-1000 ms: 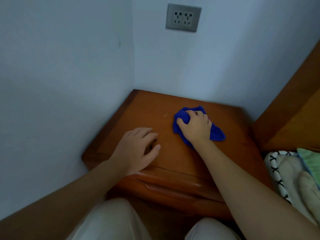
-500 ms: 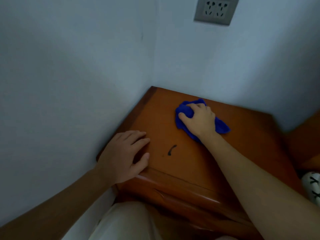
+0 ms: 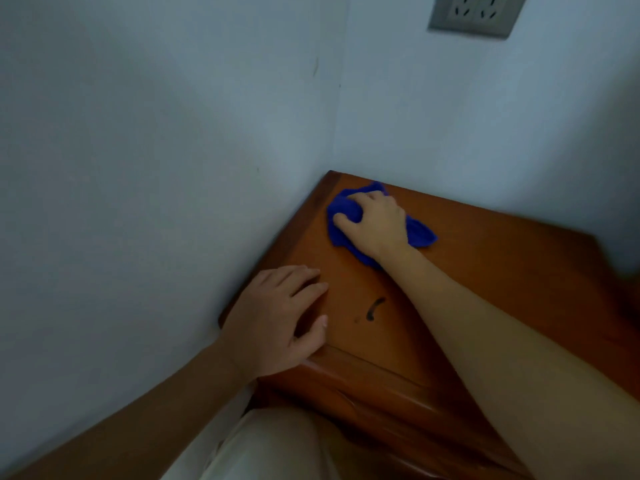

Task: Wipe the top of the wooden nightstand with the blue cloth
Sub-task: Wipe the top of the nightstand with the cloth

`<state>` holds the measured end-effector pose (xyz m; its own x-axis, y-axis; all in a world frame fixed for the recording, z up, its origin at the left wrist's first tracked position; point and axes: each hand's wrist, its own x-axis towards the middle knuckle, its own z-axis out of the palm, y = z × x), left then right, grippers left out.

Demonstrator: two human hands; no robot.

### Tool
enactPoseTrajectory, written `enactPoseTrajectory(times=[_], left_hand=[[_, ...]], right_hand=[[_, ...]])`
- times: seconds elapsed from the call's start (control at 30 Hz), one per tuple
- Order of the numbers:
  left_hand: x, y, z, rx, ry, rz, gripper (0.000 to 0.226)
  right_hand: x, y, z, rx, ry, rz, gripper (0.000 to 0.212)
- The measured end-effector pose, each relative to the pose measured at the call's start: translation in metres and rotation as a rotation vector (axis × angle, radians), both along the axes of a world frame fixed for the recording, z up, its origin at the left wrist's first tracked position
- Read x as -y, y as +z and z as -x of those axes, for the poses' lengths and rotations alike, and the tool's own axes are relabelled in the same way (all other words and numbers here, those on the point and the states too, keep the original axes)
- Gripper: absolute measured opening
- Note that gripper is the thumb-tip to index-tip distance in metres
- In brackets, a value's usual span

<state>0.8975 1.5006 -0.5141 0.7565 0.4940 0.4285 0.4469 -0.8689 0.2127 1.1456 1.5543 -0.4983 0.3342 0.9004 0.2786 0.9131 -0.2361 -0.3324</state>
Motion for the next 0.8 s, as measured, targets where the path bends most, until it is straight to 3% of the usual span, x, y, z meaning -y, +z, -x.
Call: enactPoseTrajectory(times=[0.07,0.13,0.27,0.33,0.5,0.57,0.63,0.73,0.8], left_hand=[[0.0,0.0,0.0,-0.002,-0.001,0.0,0.046],[0.0,-0.001,0.0,-0.003,0.004,0.001,0.046],[0.0,-0.001,-0.001,0.013,0.007,0.007,0.046],[0.0,-0.001,-0.001,0.015,0.008,0.006,0.046],[-0.001,-0.002,0.0,0.016,0.001,0.0,0.046],[-0.001,-0.003,-0.001,0.013,0.006,-0.002,0.046],[-0.002,-0.003,-0.001,0.025,0.006,-0.01,0.046],[-0.001,-0.004,0.0,0.036,0.001,-0.015,0.045],[-0.001,-0.004,0.0,0.033,-0.001,-0.014,0.045]], right_hand=[[0.002,0.0,0.004,-0.029,0.313,-0.015,0.052],[-0.004,0.003,-0.006,-0.06,0.45,0.024,0.05],[-0.031,0.002,-0.012,-0.029,0.055,0.012,0.052],[-0.042,0.002,0.002,-0.017,-0.016,0.028,0.053],[-0.027,0.001,0.023,-0.039,0.49,-0.002,0.044],[-0.024,-0.001,0.02,-0.065,0.574,0.006,0.042],[-0.03,0.001,0.013,-0.064,0.457,-0.007,0.042],[-0.041,0.002,0.011,-0.035,0.091,-0.02,0.049],[-0.038,0.001,0.016,-0.035,0.09,-0.014,0.051]])
